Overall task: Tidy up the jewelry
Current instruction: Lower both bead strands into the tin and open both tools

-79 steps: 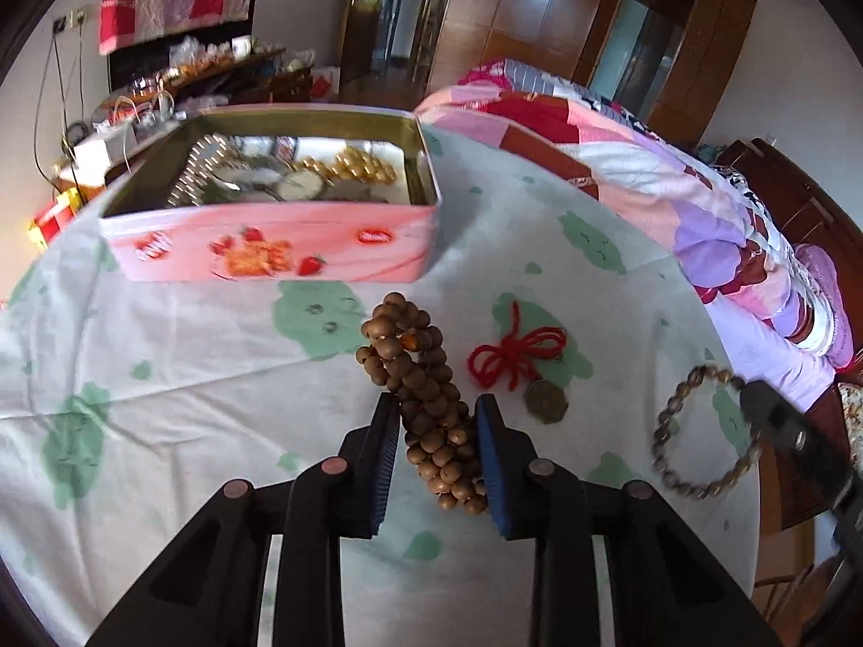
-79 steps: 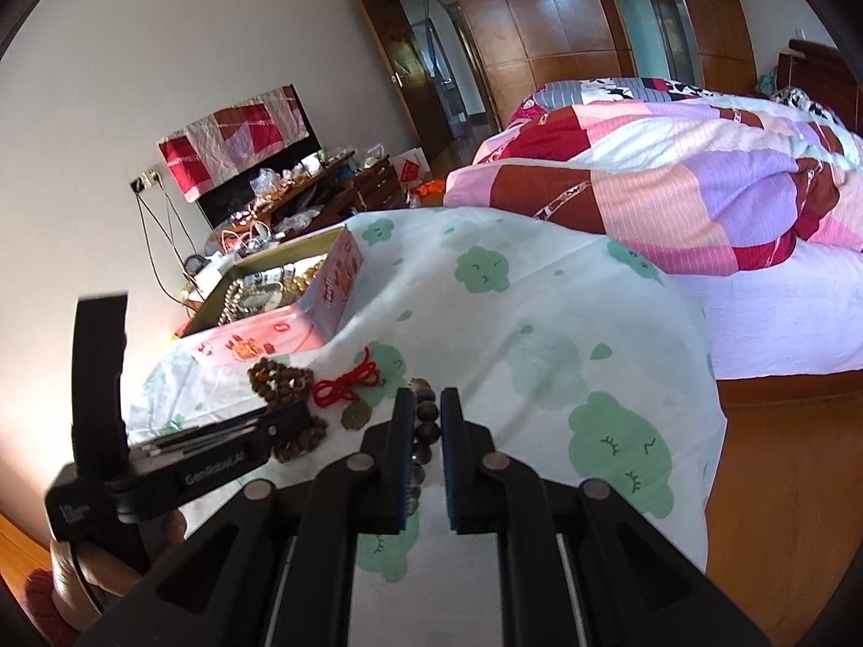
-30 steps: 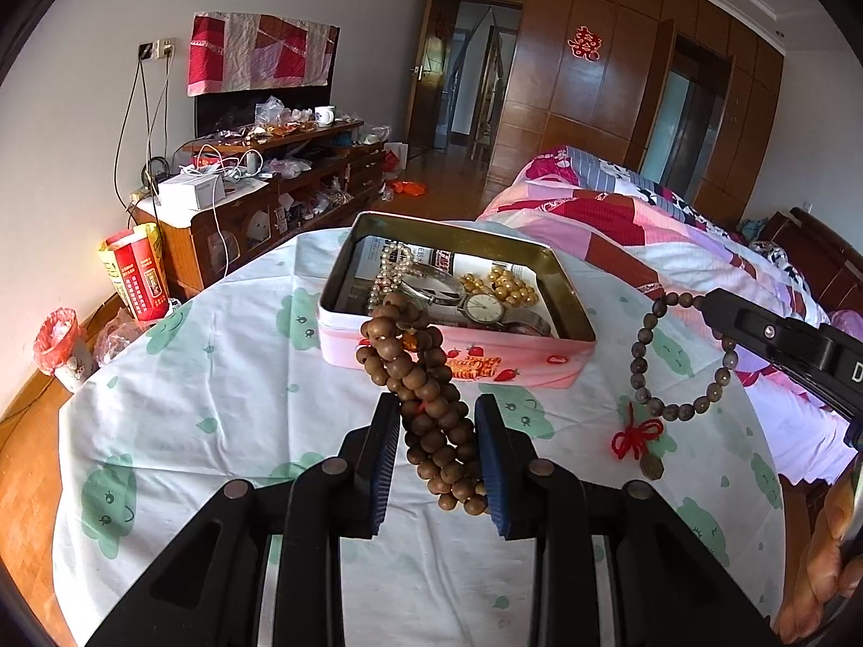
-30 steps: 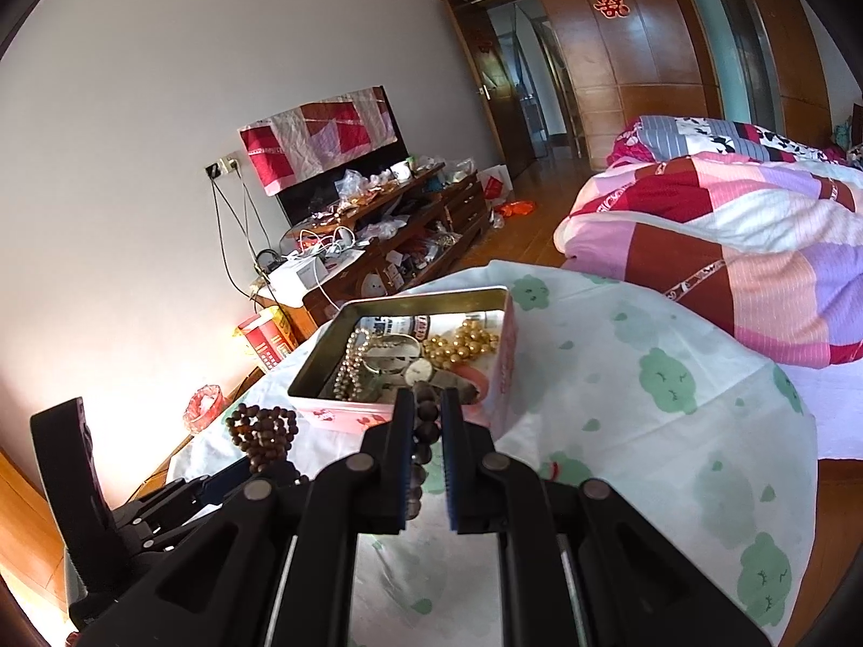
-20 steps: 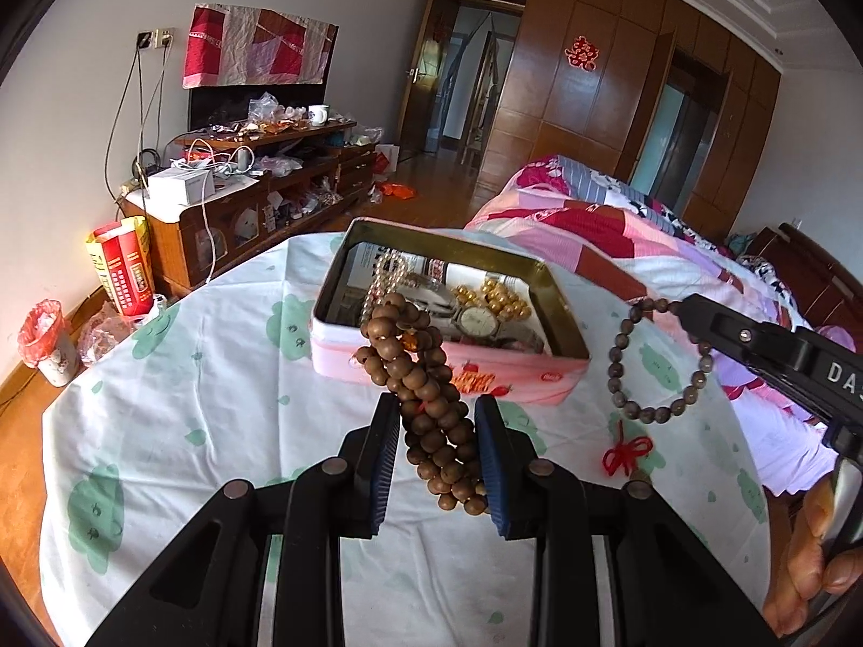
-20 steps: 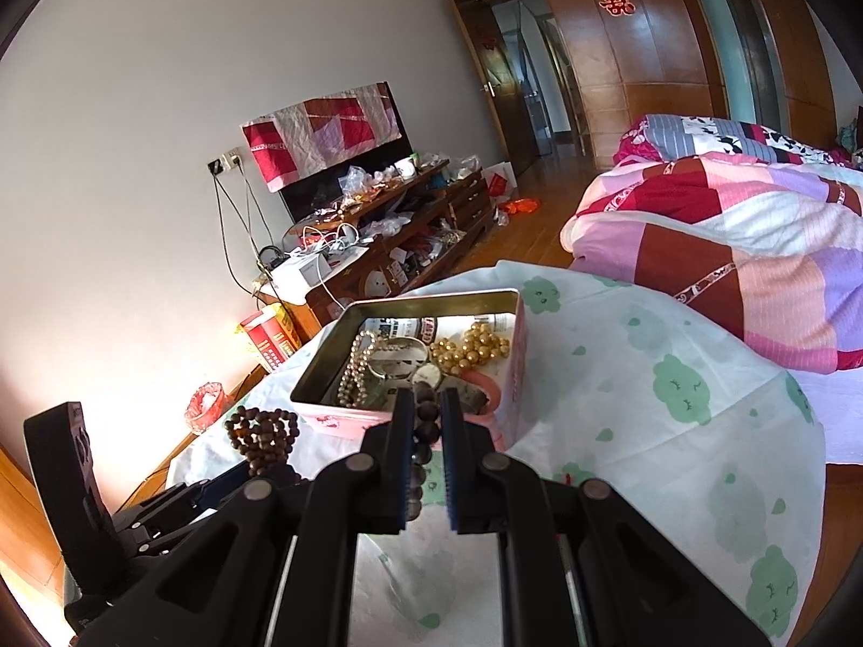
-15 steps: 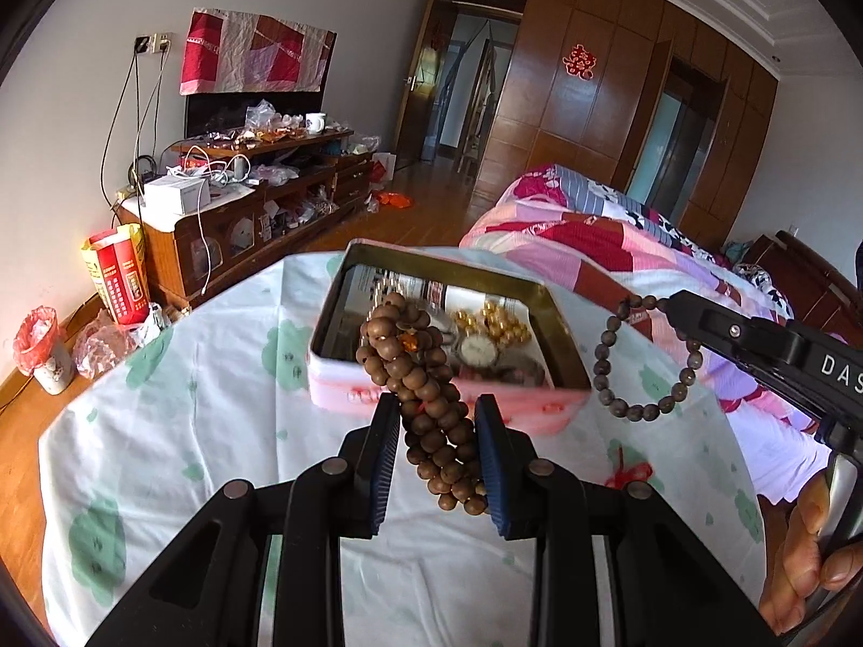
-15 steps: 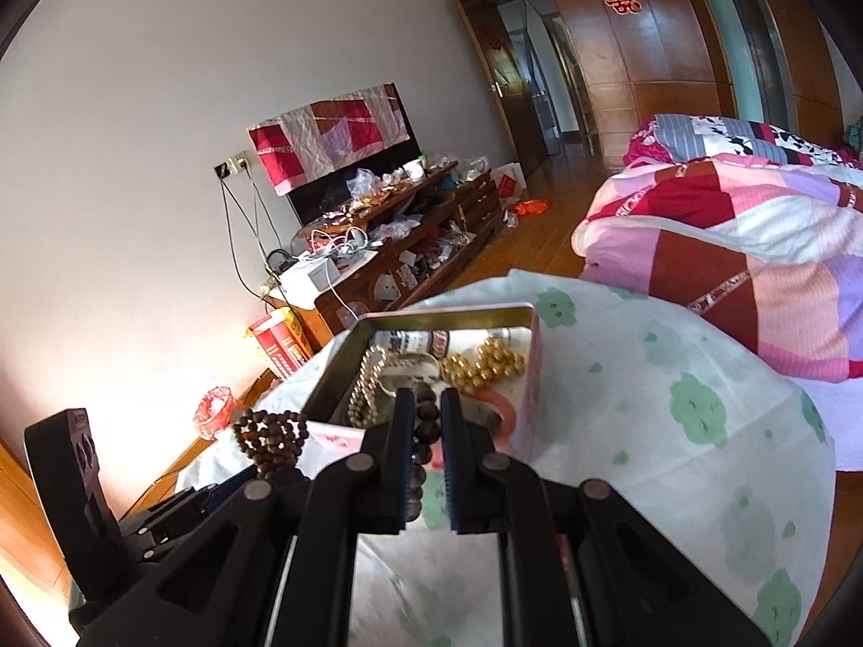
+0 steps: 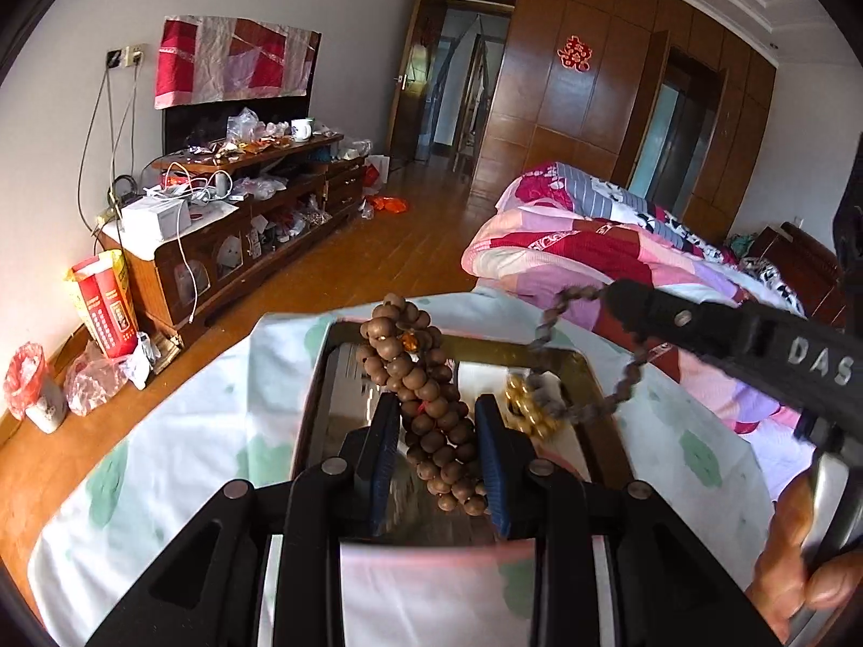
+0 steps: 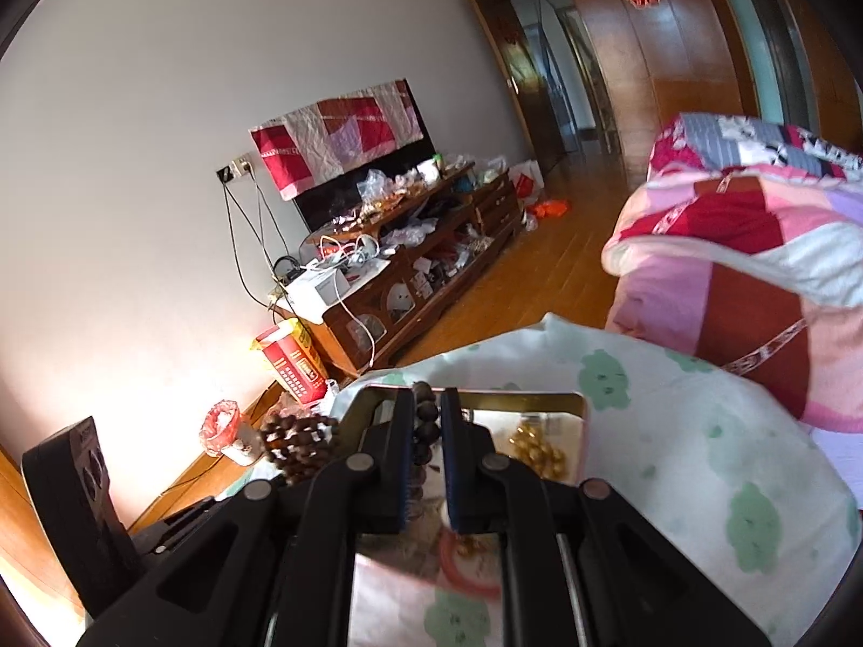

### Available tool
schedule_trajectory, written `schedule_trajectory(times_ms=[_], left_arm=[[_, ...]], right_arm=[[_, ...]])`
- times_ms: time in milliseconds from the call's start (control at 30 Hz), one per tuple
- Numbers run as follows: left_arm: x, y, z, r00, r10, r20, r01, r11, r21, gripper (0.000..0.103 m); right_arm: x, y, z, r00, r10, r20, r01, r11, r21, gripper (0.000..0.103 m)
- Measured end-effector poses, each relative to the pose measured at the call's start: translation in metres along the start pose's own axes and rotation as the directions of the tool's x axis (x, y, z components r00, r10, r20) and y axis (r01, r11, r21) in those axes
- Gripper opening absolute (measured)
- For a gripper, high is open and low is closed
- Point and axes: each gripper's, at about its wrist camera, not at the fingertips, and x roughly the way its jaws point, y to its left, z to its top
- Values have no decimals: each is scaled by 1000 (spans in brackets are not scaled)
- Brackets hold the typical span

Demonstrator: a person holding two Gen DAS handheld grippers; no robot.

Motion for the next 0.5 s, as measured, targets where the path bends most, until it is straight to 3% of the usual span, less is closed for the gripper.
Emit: schedule_trajectory(times_ms=[233, 500], left_arm=[[44, -1, 14, 995, 64, -74, -62, 998, 32, 29], [65, -6, 10, 984, 122, -131, -111, 990, 88, 30]], right_arm=[[59, -24, 2, 994, 11, -111, 0, 995, 100, 13], [82, -45, -8, 972, -79, -221, 104, 989, 106, 13]])
